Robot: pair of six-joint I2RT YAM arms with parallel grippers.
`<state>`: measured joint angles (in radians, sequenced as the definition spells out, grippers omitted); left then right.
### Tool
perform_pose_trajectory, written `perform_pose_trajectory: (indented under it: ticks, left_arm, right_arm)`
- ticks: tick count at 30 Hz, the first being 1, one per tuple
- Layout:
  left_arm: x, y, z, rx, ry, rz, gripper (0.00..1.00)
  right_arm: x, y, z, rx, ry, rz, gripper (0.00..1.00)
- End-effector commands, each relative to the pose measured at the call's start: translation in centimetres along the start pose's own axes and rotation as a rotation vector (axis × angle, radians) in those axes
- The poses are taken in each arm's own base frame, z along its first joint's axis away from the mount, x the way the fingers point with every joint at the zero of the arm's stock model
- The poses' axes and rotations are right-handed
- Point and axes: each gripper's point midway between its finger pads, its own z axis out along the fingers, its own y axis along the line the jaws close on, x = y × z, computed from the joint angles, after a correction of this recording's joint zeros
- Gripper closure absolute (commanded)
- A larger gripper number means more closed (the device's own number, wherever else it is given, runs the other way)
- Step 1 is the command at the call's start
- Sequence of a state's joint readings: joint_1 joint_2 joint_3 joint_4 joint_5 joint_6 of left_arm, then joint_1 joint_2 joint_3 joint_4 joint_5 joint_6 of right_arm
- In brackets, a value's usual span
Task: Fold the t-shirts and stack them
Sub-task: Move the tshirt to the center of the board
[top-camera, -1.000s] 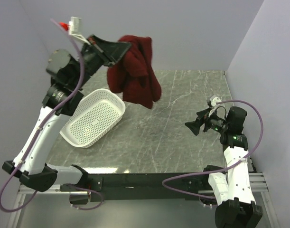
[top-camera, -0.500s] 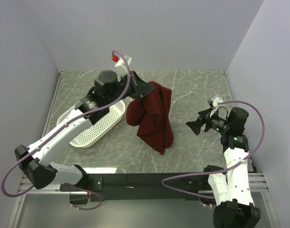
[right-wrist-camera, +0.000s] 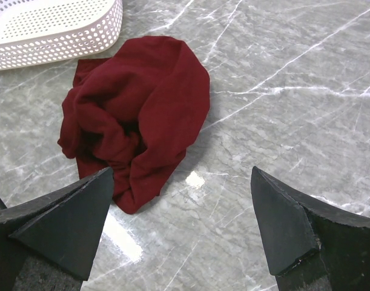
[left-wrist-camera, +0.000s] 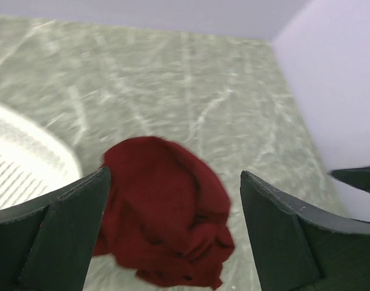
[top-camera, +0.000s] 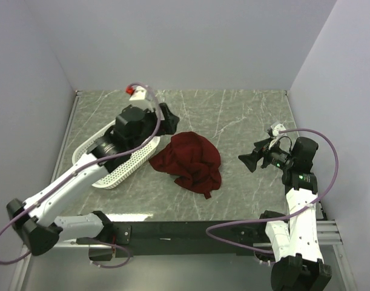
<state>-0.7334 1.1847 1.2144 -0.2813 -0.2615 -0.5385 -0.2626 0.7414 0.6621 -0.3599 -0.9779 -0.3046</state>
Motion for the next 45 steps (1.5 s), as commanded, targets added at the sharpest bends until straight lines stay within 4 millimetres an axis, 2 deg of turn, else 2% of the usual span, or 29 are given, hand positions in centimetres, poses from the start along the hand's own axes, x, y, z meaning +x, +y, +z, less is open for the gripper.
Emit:
perform_pose_trajectory:
  ticks: [1, 3, 4, 5, 7, 9, 11, 12, 13, 15, 16, 22, 25, 33, 35, 41, 42, 44, 45]
  left_arm:
    - [3.8, 6.2, -1.5, -0.237, 0.064, -0.002, 0.08]
    - [6.1, 8.0, -2.3, -0.285, 0.107, 0.005, 0.08]
    - [6.0, 8.2, -3.1, -0.284, 0.102, 0.004, 0.07]
    - [6.9, 8.7, -3.5, -0.292, 0.130, 0.019, 0.07]
    - [7.1, 9.3, -4.1, -0.296, 0.147, 0.054, 0.01]
    - [8.0, 10.5, -4.4, -0.338, 0.198, 0.089, 0.01]
    - [9.9, 12.6, -4.2, -0.414, 0.309, 0.163, 0.00]
    - [10.0, 12.7, -3.8, -0.421, 0.338, 0.183, 0.00]
    - [11.5, 13.4, -3.1, -0.429, 0.415, 0.237, 0.00]
    - [12.1, 14.0, -2.7, -0.452, 0.474, 0.298, 0.02]
    - [13.2, 14.4, -2.2, -0.439, 0.535, 0.370, 0.05]
    - [15.3, 18.0, -1.1, -0.494, 0.623, 0.606, 0.07]
    - [15.7, 18.5, -0.5, -0.485, 0.630, 0.636, 0.07]
    - [19.0, 20.1, -0.5, -0.469, 0.747, 0.650, 0.16]
    - [19.3, 20.2, -0.7, -0.460, 0.747, 0.647, 0.16]
    - [18.6, 20.0, -0.4, -0.439, 0.704, 0.641, 0.20]
    - [18.6, 20.1, -0.3, -0.438, 0.703, 0.635, 0.22]
    - [19.0, 21.2, -0.1, -0.441, 0.717, 0.605, 0.40]
    - [19.2, 22.5, -0.1, -0.469, 0.731, 0.576, 0.61]
  right_arm:
    - [-1.8, 0.0, -0.3, -0.003, -0.038, -0.043, 0.00]
    - [-1.7, 0.0, -0.2, -0.006, -0.036, -0.038, 0.00]
    - [-1.7, 0.1, -0.2, -0.010, -0.035, -0.036, 0.00]
    - [-1.7, 0.1, -0.2, -0.013, -0.035, -0.032, 0.00]
    - [-1.6, 0.2, -0.1, -0.020, -0.033, -0.026, 0.00]
    - [-1.7, 0.2, -0.1, -0.020, -0.034, -0.027, 0.00]
    - [-1.7, 0.2, -0.2, -0.018, -0.036, -0.030, 0.00]
    - [-1.8, 0.2, -0.2, -0.017, -0.038, -0.032, 0.00]
    - [-1.8, 0.2, -0.2, -0.017, -0.038, -0.032, 0.00]
    - [-1.8, 0.2, -0.2, -0.017, -0.038, -0.032, 0.00]
    - [-1.7, 0.2, -0.2, -0.016, -0.037, -0.032, 0.00]
    - [-1.9, 0.3, -0.3, -0.021, -0.042, -0.037, 0.00]
    - [-1.9, 0.4, -0.4, -0.023, -0.042, -0.037, 0.00]
    - [-2.1, 0.5, -0.4, -0.025, -0.046, -0.042, 0.00]
    - [-2.1, 0.5, -0.4, -0.025, -0.046, -0.042, 0.00]
    - [-2.2, 0.6, -0.5, -0.027, -0.048, -0.041, 0.00]
    - [-2.1, 0.6, -0.5, -0.028, -0.047, -0.039, 0.00]
    - [-2.2, 0.6, -0.5, -0.031, -0.048, -0.039, 0.00]
    - [-2.2, 0.6, -0.4, -0.031, -0.048, -0.040, 0.00]
